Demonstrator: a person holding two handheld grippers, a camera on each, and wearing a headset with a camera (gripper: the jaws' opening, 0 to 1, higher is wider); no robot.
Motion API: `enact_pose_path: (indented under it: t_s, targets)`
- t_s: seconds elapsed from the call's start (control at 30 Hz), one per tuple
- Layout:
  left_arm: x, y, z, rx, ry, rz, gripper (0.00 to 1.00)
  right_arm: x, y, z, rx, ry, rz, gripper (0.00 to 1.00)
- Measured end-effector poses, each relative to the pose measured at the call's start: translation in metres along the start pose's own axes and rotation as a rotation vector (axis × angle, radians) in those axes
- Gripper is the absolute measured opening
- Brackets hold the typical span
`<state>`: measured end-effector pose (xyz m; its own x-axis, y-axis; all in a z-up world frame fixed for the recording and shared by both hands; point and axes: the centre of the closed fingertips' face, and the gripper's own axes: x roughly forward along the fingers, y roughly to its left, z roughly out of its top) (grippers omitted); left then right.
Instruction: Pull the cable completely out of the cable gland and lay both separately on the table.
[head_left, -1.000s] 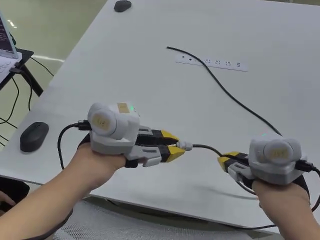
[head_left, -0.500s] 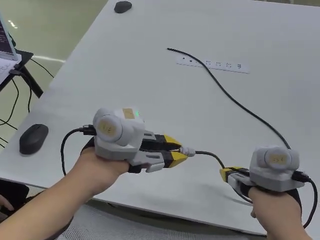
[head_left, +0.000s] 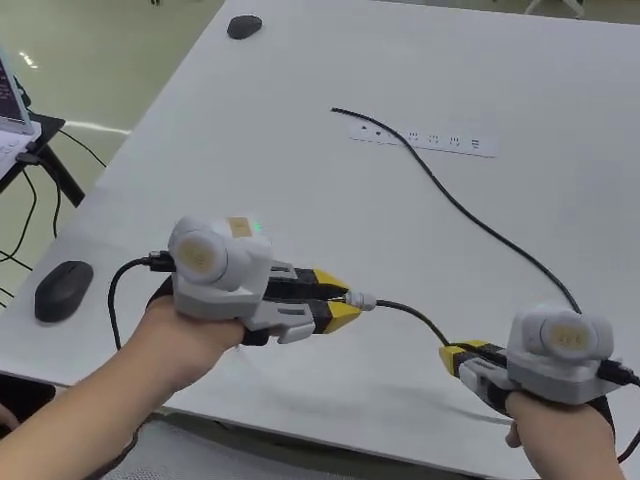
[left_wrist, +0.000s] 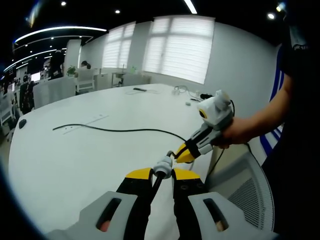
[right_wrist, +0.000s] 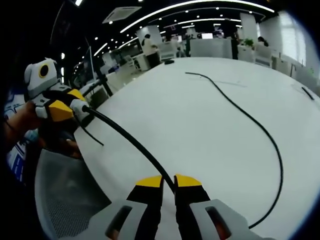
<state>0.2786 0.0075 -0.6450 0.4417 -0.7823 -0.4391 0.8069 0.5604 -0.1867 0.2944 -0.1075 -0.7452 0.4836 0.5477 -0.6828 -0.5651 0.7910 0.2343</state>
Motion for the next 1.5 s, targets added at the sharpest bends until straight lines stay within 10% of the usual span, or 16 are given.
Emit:
enact_pose_path:
  t_s: [0.47, 0.97, 1.5]
  targets:
    - [0.001, 0.002, 0.001, -0.017, 0.004, 0.001, 0.15, -0.024, 0.064, 0.058, -0.266, -0.084, 0.168, 0.22]
    - [0.004, -0.001, 0.006, -0.019, -0.002, -0.008, 0.15, -0.013, 0.099, 0.084, -0.674, -0.095, 0.156, 0.14]
    - [0.008, -0.006, 0.006, -0.015, -0.001, -0.014, 0.15, -0.012, 0.095, 0.078, -0.598, -0.105, 0.180, 0.03]
